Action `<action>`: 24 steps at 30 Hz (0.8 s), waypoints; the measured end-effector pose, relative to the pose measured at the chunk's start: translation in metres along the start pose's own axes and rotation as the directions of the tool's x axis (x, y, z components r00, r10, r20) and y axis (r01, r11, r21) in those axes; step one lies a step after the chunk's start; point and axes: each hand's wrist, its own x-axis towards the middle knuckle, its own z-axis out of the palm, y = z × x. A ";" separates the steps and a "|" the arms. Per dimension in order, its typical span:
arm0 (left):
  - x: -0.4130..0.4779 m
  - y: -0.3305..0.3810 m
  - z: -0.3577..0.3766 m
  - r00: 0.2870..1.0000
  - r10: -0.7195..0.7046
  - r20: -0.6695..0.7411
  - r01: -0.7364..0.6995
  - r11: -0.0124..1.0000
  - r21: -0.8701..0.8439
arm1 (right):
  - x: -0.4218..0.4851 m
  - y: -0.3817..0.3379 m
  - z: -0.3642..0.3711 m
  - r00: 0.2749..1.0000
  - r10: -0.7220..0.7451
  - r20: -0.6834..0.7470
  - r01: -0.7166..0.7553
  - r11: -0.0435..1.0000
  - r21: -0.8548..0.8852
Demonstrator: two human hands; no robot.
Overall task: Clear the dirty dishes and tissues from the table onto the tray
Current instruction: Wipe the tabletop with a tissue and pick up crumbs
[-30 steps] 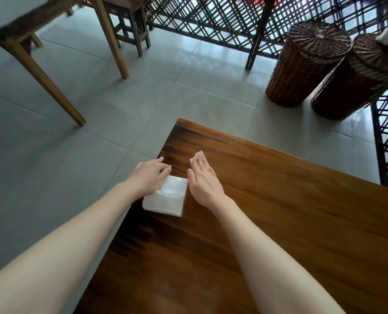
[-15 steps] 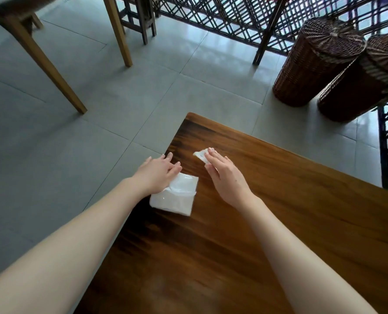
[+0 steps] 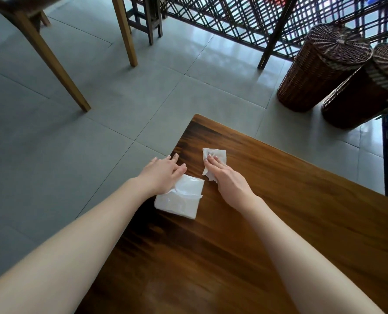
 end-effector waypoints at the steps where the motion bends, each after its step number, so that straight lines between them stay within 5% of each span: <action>1: 0.000 0.000 -0.001 1.000 0.002 0.005 -0.002 1.000 0.012 | -0.002 -0.003 0.001 1.000 0.010 -0.026 -0.010 1.000 0.004; 9: 0.000 0.002 0.001 1.000 0.001 0.019 -0.001 1.000 0.015 | -0.004 -0.002 -0.004 0.991 -0.029 -0.132 0.032 0.999 0.024; 16: 0.002 -0.002 0.001 1.000 0.017 0.018 -0.016 1.000 -0.006 | 0.044 -0.007 -0.008 0.954 0.149 -0.262 -0.128 0.987 0.094; 24: 0.003 -0.006 0.004 0.999 0.020 0.029 -0.020 1.000 -0.013 | 0.021 0.008 -0.001 0.975 -0.217 -0.045 0.218 0.975 0.036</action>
